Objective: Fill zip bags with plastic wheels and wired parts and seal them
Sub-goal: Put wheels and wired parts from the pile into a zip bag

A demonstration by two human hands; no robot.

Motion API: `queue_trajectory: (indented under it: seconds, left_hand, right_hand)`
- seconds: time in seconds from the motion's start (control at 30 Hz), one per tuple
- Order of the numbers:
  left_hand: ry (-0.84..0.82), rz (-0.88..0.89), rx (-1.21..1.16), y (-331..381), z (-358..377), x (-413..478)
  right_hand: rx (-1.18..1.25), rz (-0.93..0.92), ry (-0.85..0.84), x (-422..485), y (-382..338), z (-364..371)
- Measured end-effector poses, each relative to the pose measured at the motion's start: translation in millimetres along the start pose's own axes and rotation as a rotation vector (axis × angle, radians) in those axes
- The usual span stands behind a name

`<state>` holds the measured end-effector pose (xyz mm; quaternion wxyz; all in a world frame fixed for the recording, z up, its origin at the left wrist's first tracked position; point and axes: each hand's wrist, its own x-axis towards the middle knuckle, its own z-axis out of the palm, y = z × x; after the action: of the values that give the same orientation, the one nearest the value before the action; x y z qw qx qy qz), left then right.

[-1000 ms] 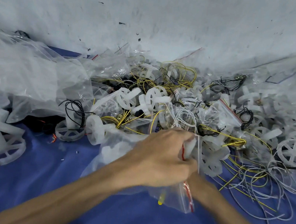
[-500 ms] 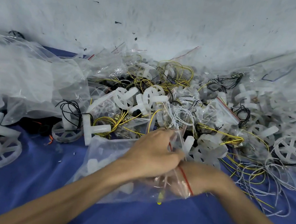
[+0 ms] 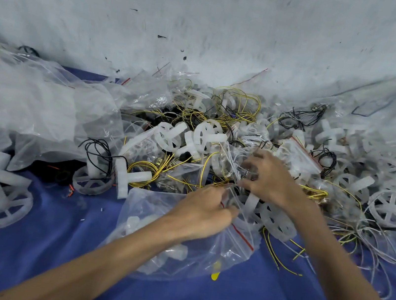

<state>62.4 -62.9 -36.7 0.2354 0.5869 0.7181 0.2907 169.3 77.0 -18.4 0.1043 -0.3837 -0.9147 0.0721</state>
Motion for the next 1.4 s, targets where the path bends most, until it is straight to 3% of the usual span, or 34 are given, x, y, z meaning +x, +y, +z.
queue_trajectory:
  seconds: [0.1, 0.2, 0.4, 0.57, 0.8, 1.0, 1.2, 1.4]
  left_hand:
    - [-0.005, 0.003, -0.027, -1.4, -0.6, 0.5]
    - [-0.029, -0.014, -0.049, -1.5, -1.4, 1.0]
    - [-0.073, -0.057, -0.079, 1.2, -3.9, 0.4]
    - [-0.050, -0.060, -0.122, 4.3, -4.0, 0.4]
    - [0.053, -0.045, -0.187, 3.1, -7.0, 3.6]
    - [0.135, -0.069, -0.403, 9.1, -13.4, -1.2]
    - [0.162, -0.055, -0.477, 17.1, -29.9, -7.1]
    - [0.207, -0.084, -0.499, 16.4, -40.2, -6.3]
  right_hand:
    - [-0.064, 0.039, 0.122, 3.1, -3.1, 12.5]
    - [0.065, -0.004, 0.174, 4.4, 3.7, 6.1]
    - [0.920, 0.145, 0.188, 1.2, 18.8, -30.5]
    - [1.494, 0.130, 0.202, -5.7, 8.3, -51.7]
    - [1.869, 0.057, -0.031, -19.4, -13.9, -70.2]
    - [1.960, -0.071, -0.206, -25.7, -31.5, -67.5]
    - [1.695, -0.221, -0.265, -31.1, -42.9, -54.7]
    - [1.526, -0.151, -0.233, -33.9, -42.3, -54.6]
